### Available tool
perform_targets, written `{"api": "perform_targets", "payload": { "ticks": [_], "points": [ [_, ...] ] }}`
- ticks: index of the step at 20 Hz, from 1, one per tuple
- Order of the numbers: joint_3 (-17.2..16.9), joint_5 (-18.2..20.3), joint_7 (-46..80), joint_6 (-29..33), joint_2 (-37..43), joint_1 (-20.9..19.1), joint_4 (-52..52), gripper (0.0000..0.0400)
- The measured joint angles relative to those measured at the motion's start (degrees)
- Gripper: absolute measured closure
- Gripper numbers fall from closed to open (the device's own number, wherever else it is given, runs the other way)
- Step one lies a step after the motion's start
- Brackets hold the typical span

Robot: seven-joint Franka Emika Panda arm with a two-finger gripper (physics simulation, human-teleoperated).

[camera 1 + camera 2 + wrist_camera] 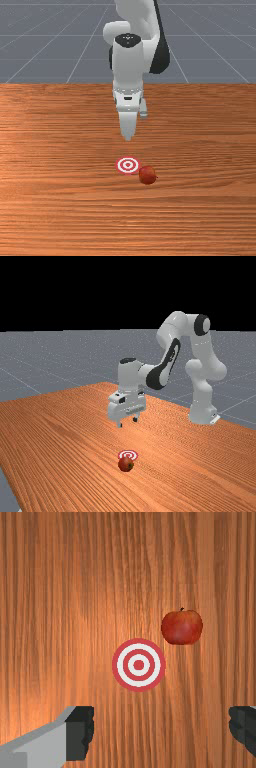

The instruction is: Pick the apple to the marker

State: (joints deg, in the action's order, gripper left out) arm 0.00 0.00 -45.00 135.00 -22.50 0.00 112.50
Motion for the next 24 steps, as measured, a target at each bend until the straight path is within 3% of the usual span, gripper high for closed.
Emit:
{"api": "perform_targets", "payload": {
  "ticks": [1, 3, 6, 7, 8, 9, 11, 13, 17, 18, 19, 20, 21, 24],
  "points": [
    [0.00, 0.00, 0.00, 0.00, 0.00, 0.00, 0.00, 0.0151],
    [-0.34, 0.29, 1.75, -0.41, 0.23, 0.16, 0.12, 0.0056],
    [-0.52, 0.42, 2.54, -0.58, 0.34, 0.16, 0.16, 0.0012],
    [-2.50, 0.29, 11.15, -3.16, 4.48, 0.86, 4.50, 0.0163],
    [-4.53, 0.56, 19.99, -5.98, 7.66, 0.82, 6.26, 0.0255],
    [-6.23, 1.17, 29.35, -8.37, 9.39, 0.69, 6.73, 0.0311],
    [-8.68, 3.44, 49.00, -12.23, 10.25, 0.98, 6.26, 0.0367],
    [-10.22, 6.56, 65.66, -15.01, 9.85, 1.49, 5.32, 0.0388],
    [-10.67, 9.28, 74.36, -16.16, 9.27, 1.64, 4.20, 0.0398],
    [-10.42, 9.73, 75.15, -15.50, 8.81, 1.86, 3.58, 0.0399],
    [-10.15, 10.10, 75.98, -14.25, 8.08, 2.20, 2.74, 0.0243],
    [-9.86, 10.57, 77.06, -12.55, 6.69, 2.57, 1.40, 0.0147],
    [-9.46, 11.01, 77.92, -11.49, 5.05, 2.95, -0.08, 0.0089],
    [-7.87, 12.49, 79.08, -9.64, 0.08, 4.11, -4.94, 0.0020]
  ]
}}
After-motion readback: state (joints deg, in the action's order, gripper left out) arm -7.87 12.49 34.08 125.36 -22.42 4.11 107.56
